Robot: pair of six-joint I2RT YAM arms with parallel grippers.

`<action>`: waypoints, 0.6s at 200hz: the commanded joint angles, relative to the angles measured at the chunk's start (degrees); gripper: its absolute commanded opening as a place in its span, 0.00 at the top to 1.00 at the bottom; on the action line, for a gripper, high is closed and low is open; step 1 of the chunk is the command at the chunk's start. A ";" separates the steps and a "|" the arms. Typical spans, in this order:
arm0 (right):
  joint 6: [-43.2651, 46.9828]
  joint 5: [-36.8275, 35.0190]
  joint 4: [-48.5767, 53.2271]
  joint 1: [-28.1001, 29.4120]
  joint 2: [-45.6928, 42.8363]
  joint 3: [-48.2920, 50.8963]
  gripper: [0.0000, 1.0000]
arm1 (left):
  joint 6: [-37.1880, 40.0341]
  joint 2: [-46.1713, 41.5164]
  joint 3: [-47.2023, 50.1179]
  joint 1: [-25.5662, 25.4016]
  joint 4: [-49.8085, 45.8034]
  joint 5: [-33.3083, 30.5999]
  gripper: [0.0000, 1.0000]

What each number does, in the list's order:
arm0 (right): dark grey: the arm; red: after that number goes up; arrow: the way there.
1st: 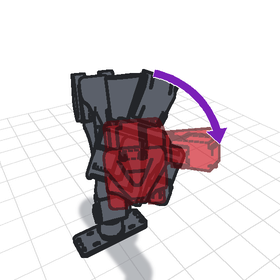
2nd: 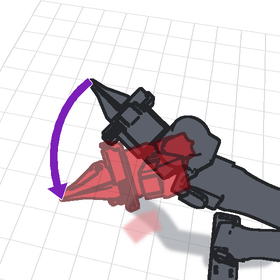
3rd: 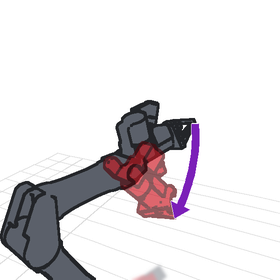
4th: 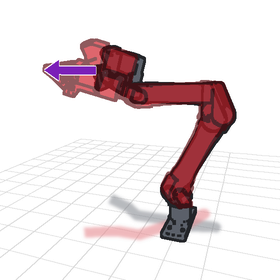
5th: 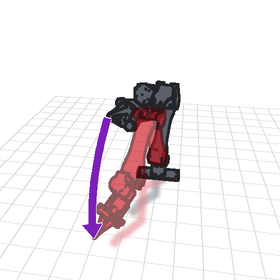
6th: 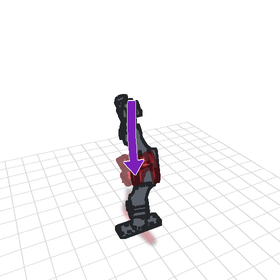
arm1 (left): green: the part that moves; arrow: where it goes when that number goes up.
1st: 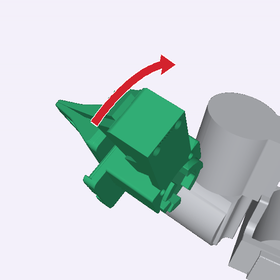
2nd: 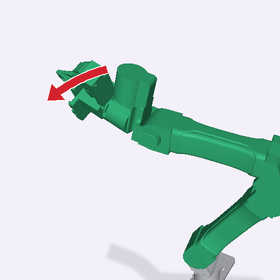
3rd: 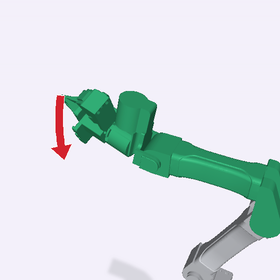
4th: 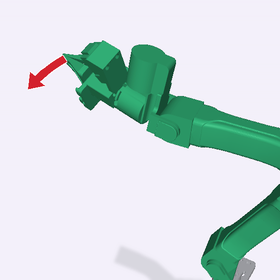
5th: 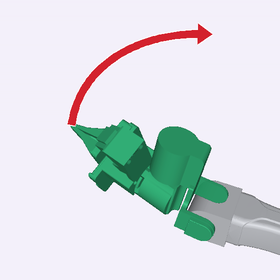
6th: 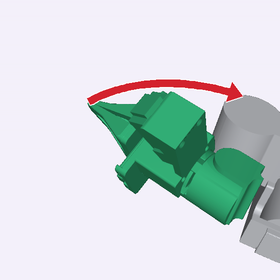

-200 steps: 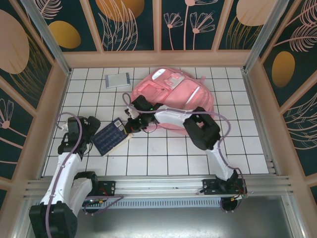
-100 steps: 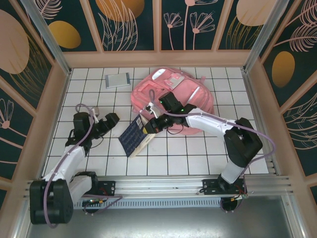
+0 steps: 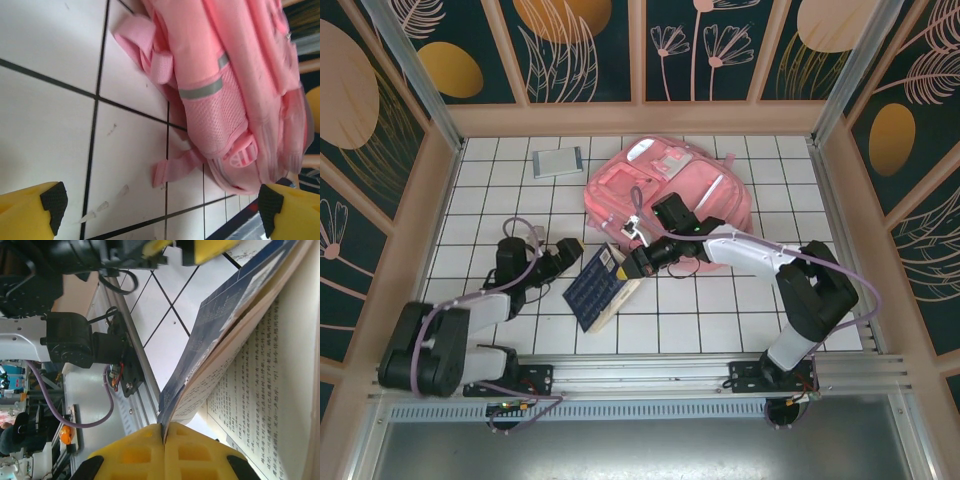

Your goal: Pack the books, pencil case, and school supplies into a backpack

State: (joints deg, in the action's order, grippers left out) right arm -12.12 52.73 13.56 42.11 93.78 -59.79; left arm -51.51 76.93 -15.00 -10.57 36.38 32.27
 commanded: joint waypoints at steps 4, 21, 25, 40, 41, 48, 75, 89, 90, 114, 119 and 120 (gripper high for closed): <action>-0.52 3.20 -4.54 -1.94 -2.53 0.99 0.99 | -4.18 11.54 -1.42 -6.43 17.33 5.72 0.02; -0.81 3.68 -4.95 -3.26 -2.44 0.90 0.99 | -11.10 19.04 -0.32 -8.94 31.67 8.54 0.03; -0.87 3.77 -5.08 -3.60 -2.36 0.84 0.99 | -12.64 20.45 0.11 -9.17 35.14 9.03 0.03; -1.66 3.99 -5.78 -5.31 -2.23 0.96 0.99 | -18.26 25.46 1.41 -9.38 46.16 10.64 0.05; -1.76 4.02 -5.80 -5.43 -2.26 0.97 0.99 | -18.62 25.55 1.53 -9.38 46.81 10.63 0.05; -2.22 4.45 -6.44 -6.24 -2.30 1.23 0.99 | -20.55 26.96 1.98 -9.43 50.39 10.97 0.05; -5.04 4.94 -9.68 -9.14 -2.41 2.41 0.99 | -26.70 30.21 2.95 -9.38 60.61 13.18 0.06; -6.04 4.14 -10.58 -10.39 -2.06 2.74 0.98 | -29.64 31.16 3.57 -9.38 65.13 13.73 0.08; -6.10 4.14 -10.67 -10.43 -2.04 2.75 0.98 | -29.76 31.21 3.62 -9.43 65.39 13.76 0.08; -7.20 5.47 -12.08 -10.44 -1.21 3.08 0.98 | -32.08 31.61 3.43 -10.36 68.05 14.74 0.09; -7.26 5.67 -12.24 -11.85 -1.21 3.10 0.98 | -32.16 31.57 3.28 -10.72 68.02 14.83 0.09; -7.28 5.69 -12.29 -11.95 -1.18 3.14 0.98 | -32.16 31.60 3.25 -10.80 67.98 14.83 0.09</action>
State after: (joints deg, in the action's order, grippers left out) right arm -18.24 56.53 6.42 31.83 93.38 -57.19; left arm -78.78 107.85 -11.75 -19.81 88.58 43.79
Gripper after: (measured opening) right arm 0.049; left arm 0.909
